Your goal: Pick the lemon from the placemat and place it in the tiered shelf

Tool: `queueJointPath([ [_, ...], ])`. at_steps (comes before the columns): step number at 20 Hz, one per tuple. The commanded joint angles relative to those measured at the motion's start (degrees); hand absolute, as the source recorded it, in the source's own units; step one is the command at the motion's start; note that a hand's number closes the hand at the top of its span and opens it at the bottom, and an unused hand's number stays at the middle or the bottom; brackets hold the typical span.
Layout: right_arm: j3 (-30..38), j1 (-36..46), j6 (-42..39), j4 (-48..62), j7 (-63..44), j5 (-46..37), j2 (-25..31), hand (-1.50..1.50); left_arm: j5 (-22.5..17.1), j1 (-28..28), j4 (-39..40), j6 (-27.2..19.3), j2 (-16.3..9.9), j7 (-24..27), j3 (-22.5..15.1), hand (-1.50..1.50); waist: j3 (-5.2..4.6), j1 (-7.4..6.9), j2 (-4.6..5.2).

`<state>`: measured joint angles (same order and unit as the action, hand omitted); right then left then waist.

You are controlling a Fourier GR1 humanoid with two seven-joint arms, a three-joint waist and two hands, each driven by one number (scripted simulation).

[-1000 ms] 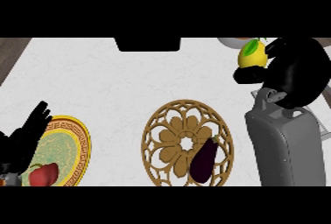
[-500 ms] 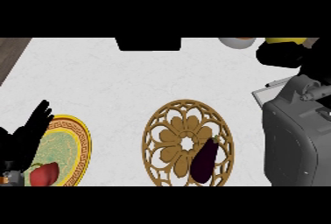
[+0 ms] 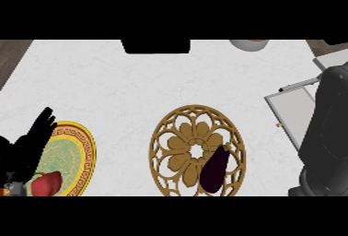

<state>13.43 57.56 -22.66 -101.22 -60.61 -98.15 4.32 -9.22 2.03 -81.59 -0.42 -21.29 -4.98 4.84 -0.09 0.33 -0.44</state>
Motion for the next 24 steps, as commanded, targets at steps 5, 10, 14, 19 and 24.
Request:
queueJointPath([
  [5,7.9,6.7,-10.5,4.8,-4.2,-3.5,3.7,1.5,0.5,1.1,-0.6,0.7,0.3,1.1,0.3,0.0,0.04,-0.75,0.27],
  [10,11.3,3.2,-9.8,6.6,1.3,-4.4,7.5,1.5,1.2,-3.2,0.4,-1.1,1.8,-1.2,-0.1,0.0,0.08,-0.24,0.44],
  [14,12.8,-1.0,-9.7,3.4,4.0,-3.6,9.0,1.5,-0.5,-0.6,-1.0,2.5,-1.3,-1.7,2.5,0.0,0.1,-0.43,0.32],
  [19,16.8,-0.8,-1.1,9.4,3.3,-0.4,10.2,1.5,2.1,-2.1,1.9,1.2,2.1,0.4,0.5,0.0,0.09,-0.61,0.51],
  [24,22.1,-5.9,1.9,8.1,7.2,4.8,14.2,1.5,1.6,-0.7,2.5,2.2,1.9,2.0,2.2,0.0,0.09,-0.28,0.43],
])
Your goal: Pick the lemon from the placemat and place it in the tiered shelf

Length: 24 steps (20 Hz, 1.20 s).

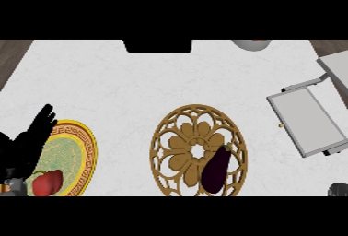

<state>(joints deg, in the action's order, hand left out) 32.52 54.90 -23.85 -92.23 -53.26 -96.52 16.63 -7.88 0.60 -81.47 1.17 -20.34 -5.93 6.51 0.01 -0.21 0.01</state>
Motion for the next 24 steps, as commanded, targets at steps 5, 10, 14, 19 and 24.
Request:
queueJointPath([
  [5,6.5,-5.6,10.0,2.0,-4.4,2.7,2.3,-1.5,-1.0,2.2,-4.5,1.6,-0.6,-1.9,1.1,0.0,0.02,-0.2,0.0],
  [10,4.8,-9.3,4.2,3.5,-0.3,5.7,4.8,-1.5,1.4,2.9,-0.2,1.3,1.1,3.0,1.4,0.0,-0.03,0.18,-0.04],
  [14,6.2,-7.6,10.8,7.1,2.0,10.3,9.0,-1.5,1.3,0.0,2.0,2.1,1.1,1.8,1.8,0.0,-0.02,0.05,0.08],
  [19,6.2,-10.9,17.6,1.5,-0.8,14.0,3.9,-1.5,0.3,0.3,-0.8,3.1,-0.2,-0.7,3.2,0.0,0.01,-0.06,-0.01],
  [24,8.7,-9.7,21.8,-2.2,-2.7,19.9,1.2,-1.5,2.3,-1.1,1.1,1.7,1.8,0.6,1.9,0.0,0.01,0.17,-0.03],
])
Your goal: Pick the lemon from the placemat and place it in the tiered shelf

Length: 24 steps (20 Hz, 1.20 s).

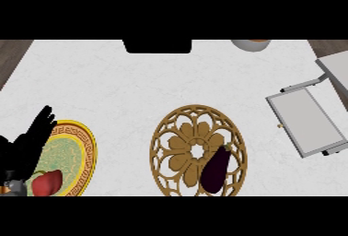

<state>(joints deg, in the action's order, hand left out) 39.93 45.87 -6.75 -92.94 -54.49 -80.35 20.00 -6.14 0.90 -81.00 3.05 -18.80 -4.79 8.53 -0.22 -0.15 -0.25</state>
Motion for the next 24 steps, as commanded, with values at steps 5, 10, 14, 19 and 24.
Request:
queueJointPath([
  [5,2.3,-0.7,0.0,-12.4,-2.0,9.2,-0.1,-1.5,0.5,-2.0,0.9,0.3,-0.4,-2.4,0.5,0.0,0.23,0.55,0.05],
  [10,0.3,0.8,-6.5,-28.5,-7.7,8.9,-0.4,-1.5,1.2,0.7,3.3,-0.1,1.3,2.3,1.0,0.0,0.14,0.98,-0.18],
  [14,-1.3,3.9,-20.3,-38.7,-14.4,6.2,3.2,-1.5,-0.6,-1.4,1.7,0.7,-1.2,-2.1,3.0,0.0,0.04,1.7,-0.54],
  [19,3.1,2.7,-32.6,-50.4,-14.6,6.6,4.1,-1.5,0.3,3.0,-1.7,-0.1,-0.1,-1.1,2.2,0.0,-0.01,3.22,-1.71],
  [24,6.4,6.6,-41.6,-53.1,-12.5,7.7,3.8,-1.5,0.4,3.0,-0.4,-0.9,-0.2,-1.3,3.1,0.0,-0.14,5.21,-2.73],
])
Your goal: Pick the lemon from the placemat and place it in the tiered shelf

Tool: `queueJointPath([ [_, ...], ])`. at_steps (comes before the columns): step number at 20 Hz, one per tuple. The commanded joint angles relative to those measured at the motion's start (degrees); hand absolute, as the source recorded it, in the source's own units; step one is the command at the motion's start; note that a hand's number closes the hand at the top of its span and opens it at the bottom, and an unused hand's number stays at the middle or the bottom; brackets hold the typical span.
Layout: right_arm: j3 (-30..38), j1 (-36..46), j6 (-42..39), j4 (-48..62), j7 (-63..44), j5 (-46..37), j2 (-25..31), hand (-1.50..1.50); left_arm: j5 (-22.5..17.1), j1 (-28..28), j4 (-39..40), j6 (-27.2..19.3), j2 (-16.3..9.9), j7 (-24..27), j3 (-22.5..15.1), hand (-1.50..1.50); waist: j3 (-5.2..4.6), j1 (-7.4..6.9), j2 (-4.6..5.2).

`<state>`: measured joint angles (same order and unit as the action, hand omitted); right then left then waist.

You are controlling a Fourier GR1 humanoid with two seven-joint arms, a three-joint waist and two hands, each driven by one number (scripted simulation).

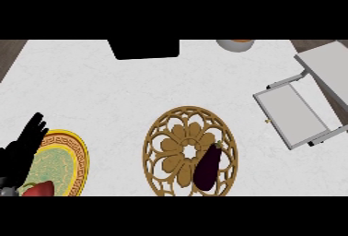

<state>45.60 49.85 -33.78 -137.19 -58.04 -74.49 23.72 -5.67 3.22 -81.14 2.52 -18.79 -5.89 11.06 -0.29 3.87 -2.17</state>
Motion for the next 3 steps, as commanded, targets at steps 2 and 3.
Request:
queueJointPath([
  [2,2.1,3.2,-17.4,-10.4,-6.7,1.8,0.5,-1.5,0.6,2.3,-0.1,-0.5,0.6,0.2,-0.1,0.0,-0.05,2.04,-1.22],
  [3,1.6,4.0,-18.5,-10.2,-5.7,0.8,1.6,-1.5,0.1,1.9,-0.8,-0.7,-0.3,-0.7,0.9,0.0,-0.14,2.31,-1.58],
])
